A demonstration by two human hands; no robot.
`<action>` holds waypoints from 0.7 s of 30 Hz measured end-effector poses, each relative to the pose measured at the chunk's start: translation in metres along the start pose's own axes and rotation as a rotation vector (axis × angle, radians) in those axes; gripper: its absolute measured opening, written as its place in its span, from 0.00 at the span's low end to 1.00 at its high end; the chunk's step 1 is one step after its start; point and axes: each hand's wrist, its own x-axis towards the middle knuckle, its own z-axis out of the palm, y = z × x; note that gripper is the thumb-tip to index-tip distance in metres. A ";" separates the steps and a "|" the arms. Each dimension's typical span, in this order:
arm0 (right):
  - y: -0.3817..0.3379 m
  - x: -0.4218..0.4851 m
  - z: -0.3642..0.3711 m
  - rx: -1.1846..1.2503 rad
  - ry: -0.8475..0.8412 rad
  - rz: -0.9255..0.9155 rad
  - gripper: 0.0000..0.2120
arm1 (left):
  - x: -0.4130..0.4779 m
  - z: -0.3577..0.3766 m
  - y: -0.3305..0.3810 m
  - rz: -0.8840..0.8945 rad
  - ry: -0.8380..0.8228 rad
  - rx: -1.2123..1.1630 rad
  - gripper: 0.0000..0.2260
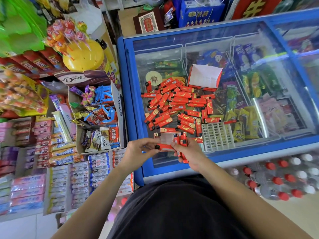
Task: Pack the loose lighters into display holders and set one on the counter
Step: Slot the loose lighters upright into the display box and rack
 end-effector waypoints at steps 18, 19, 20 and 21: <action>0.003 -0.003 -0.002 -0.093 0.019 -0.095 0.11 | 0.027 0.029 -0.029 0.319 0.336 0.480 0.06; 0.003 -0.003 -0.002 -0.098 0.026 -0.091 0.09 | 0.028 0.029 -0.028 0.341 0.330 0.501 0.06; 0.004 -0.003 -0.001 -0.098 0.032 -0.087 0.08 | 0.029 0.029 -0.028 0.358 0.318 0.519 0.05; 0.004 -0.002 0.000 -0.099 0.035 -0.084 0.07 | 0.030 0.029 -0.028 0.365 0.304 0.529 0.05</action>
